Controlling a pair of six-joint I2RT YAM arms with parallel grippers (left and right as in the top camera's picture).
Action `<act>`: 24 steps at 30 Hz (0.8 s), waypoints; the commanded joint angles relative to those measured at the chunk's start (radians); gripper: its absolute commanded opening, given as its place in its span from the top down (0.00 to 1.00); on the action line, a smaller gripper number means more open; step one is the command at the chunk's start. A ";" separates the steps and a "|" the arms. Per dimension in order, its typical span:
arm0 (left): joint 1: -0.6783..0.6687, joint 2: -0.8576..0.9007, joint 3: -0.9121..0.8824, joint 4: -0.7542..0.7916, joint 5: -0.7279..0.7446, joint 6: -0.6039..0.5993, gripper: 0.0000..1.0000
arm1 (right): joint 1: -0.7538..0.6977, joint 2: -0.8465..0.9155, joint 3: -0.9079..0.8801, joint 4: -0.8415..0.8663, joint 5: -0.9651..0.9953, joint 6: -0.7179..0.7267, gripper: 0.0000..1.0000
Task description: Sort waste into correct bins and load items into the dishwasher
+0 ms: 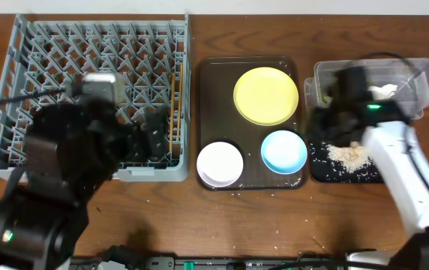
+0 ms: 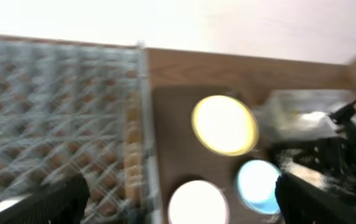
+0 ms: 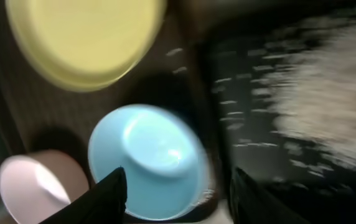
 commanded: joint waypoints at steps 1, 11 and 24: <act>-0.052 0.151 -0.006 0.030 0.184 0.036 0.03 | -0.192 -0.126 -0.002 -0.030 -0.111 0.013 0.44; -0.280 0.710 -0.006 0.153 0.184 0.185 0.20 | -0.299 -0.214 -0.002 -0.059 -0.119 0.013 0.01; -0.391 1.045 -0.006 0.398 0.177 0.184 0.46 | -0.299 -0.214 -0.002 -0.058 -0.119 0.014 0.01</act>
